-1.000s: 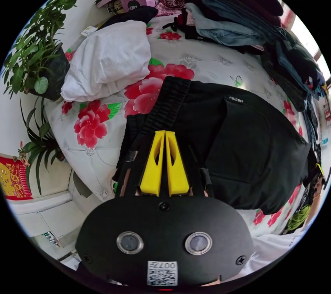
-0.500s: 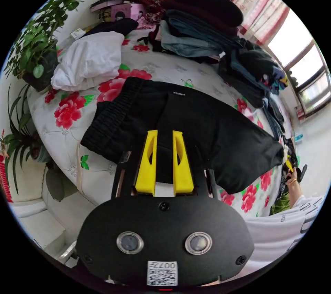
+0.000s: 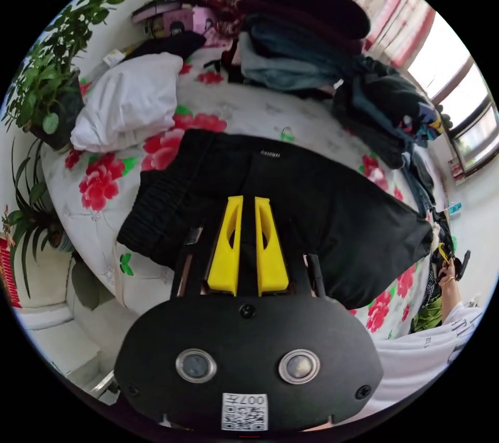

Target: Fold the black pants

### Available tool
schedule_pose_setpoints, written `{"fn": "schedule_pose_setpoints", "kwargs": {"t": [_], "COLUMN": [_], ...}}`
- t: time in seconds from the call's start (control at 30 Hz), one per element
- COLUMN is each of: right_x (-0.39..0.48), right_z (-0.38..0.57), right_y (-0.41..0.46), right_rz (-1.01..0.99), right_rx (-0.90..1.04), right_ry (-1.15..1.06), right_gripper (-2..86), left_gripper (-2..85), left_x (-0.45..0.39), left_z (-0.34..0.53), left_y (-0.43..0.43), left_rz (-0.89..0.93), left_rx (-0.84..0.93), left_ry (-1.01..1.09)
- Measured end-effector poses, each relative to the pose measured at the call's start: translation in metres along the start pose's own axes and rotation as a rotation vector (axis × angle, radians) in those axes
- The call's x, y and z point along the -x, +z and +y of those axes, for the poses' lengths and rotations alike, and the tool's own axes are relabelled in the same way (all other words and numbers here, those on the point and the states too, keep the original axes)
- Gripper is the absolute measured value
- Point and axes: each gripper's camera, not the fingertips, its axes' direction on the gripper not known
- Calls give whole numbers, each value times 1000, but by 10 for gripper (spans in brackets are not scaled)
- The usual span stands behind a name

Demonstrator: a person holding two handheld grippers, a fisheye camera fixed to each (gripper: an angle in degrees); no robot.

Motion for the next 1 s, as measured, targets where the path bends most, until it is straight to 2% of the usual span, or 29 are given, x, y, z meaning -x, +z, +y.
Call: {"fn": "schedule_pose_setpoints", "kwargs": {"t": [0.1,0.2,0.27,0.3,0.37,0.47,0.6,0.7,0.73,0.77,0.9,0.93,1.0], "right_x": [27,74,124,136,187,245,306,343,348,346,316,303,279], "right_z": [6,36,84,99,164,228,244,257,266,272,261,250,227], "right_y": [-7,6,30,37,68,97,113,141,153,158,153,148,135], "right_rz": [-78,-327,-568,-620,-758,-794,-888,-757,-653,-639,-824,-879,-855], "right_rx": [-32,65,265,323,577,758,720,798,848,880,881,860,769], "right_ry": [-114,-273,-413,-440,-557,-706,-742,-779,-797,-823,-720,-676,-627], "right_gripper": [47,57,63,64,68,75,76,54,36,24,15,17,26], "left_gripper": [67,71,72,72,72,72,62,10,2,-2,0,5,42], "left_x": [-8,-11,-6,-5,0,9,16,14,13,14,29,32,33], "left_z": [-3,-1,7,9,16,17,10,10,11,12,6,2,-6], "left_y": [-3,11,11,10,14,21,35,54,56,56,44,33,8], "left_rz": [-8,-71,-44,-42,-69,-100,-175,-302,-350,-366,-299,-282,-244], "left_rx": [7,87,70,65,82,107,152,222,229,226,225,189,80], "left_ry": [68,106,68,62,57,43,42,126,156,164,70,45,58]}}
